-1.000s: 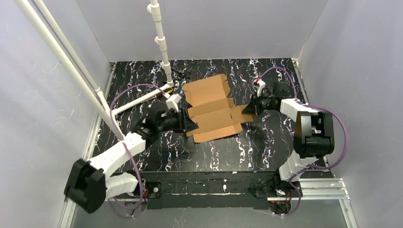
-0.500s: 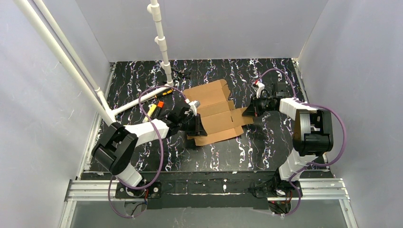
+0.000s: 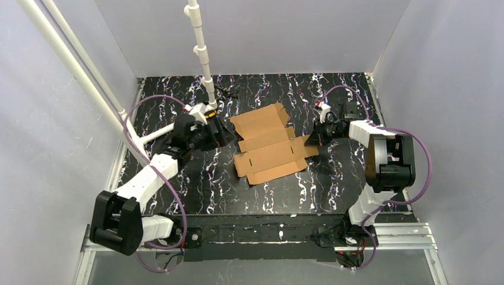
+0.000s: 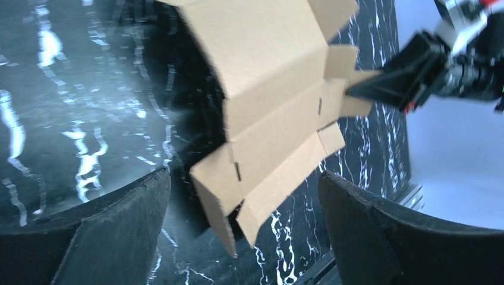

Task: Fold the paper box

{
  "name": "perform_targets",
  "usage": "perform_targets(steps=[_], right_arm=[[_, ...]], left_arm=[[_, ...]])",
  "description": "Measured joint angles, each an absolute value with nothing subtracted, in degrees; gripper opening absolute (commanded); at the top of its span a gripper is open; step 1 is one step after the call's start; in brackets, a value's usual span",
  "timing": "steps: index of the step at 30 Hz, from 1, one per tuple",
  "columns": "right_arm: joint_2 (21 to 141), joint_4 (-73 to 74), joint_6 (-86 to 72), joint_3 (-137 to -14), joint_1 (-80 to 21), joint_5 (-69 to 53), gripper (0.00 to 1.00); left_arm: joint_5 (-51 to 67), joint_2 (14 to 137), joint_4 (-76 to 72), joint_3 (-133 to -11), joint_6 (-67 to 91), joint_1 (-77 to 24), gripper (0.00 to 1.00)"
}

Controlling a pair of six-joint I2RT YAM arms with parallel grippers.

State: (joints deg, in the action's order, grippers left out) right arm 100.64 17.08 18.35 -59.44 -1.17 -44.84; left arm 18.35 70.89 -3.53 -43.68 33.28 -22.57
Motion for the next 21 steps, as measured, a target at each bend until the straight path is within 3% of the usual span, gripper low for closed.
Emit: perform_targets(steps=[4,21], right_arm=[[100.44,17.41,20.34,-59.46,-1.3,-44.01,0.01],[91.42,19.79,33.71,-58.19,-1.63,-49.71,0.01]], left_arm=[[23.97,73.21,-6.74,-40.99,37.76,-14.66,0.98],[35.16,82.06,-18.52,-41.08,52.16,-11.84,0.98]])
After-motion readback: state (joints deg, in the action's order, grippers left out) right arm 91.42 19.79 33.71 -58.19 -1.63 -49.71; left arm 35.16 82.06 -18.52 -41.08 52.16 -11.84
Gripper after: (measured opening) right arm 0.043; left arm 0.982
